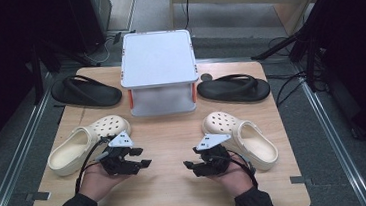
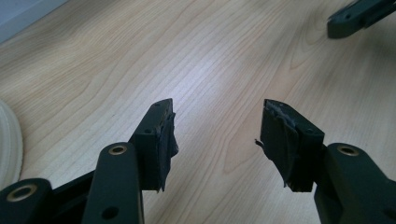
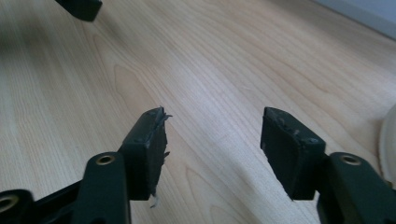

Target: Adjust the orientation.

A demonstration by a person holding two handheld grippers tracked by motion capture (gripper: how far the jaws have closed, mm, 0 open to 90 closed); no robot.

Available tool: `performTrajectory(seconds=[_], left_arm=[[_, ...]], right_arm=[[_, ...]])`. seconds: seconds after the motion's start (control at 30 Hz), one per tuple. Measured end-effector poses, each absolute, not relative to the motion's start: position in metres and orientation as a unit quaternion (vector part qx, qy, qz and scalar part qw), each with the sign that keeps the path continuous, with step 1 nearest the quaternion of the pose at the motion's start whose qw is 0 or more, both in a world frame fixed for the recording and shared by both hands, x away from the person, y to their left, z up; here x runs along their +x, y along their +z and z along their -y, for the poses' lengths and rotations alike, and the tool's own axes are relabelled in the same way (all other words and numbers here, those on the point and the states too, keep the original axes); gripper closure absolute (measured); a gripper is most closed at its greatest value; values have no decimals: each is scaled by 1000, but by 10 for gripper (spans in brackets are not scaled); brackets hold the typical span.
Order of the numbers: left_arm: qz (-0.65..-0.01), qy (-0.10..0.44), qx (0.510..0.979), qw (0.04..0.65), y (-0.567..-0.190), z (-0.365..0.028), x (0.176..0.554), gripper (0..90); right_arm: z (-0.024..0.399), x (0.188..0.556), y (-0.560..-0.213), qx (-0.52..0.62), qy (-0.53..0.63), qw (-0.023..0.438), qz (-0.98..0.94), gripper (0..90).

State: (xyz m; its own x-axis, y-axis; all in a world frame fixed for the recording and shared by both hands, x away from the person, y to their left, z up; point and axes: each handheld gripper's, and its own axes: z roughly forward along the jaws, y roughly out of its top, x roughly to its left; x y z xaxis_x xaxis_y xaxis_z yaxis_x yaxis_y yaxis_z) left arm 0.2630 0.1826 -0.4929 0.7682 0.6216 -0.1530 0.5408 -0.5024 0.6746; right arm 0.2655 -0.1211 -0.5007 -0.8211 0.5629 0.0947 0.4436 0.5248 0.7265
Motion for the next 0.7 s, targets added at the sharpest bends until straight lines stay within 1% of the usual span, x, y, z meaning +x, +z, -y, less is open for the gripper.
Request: performTrajectory(seconds=[0.13, 0.27, 0.37, 0.47, 0.5, 0.57, 0.7], left_arm=[[-329, 67, 866, 370, -495, -182, 260, 443], [-335, 55, 863, 374, -498, -182, 259, 452], [-336, 51, 864, 372, -498, -183, 259, 456], [-339, 43, 865, 368, -496, -185, 260, 481], [-340, 40, 865, 366, -495, -186, 260, 491], [-343, 41, 864, 368, -493, -187, 260, 497], [-343, 40, 864, 366, -487, -193, 260, 514]], right_arm=[[123, 268, -501, 293, 400, 74, -865, 436], [122, 269, -504, 298, 393, 64, -868, 436], [120, 269, -505, 293, 388, 66, -871, 440], [119, 270, -505, 293, 390, 61, -871, 439], [119, 270, -505, 291, 391, 62, -871, 425], [119, 271, -505, 297, 392, 65, -868, 436], [121, 274, -504, 300, 397, 52, -866, 438]])
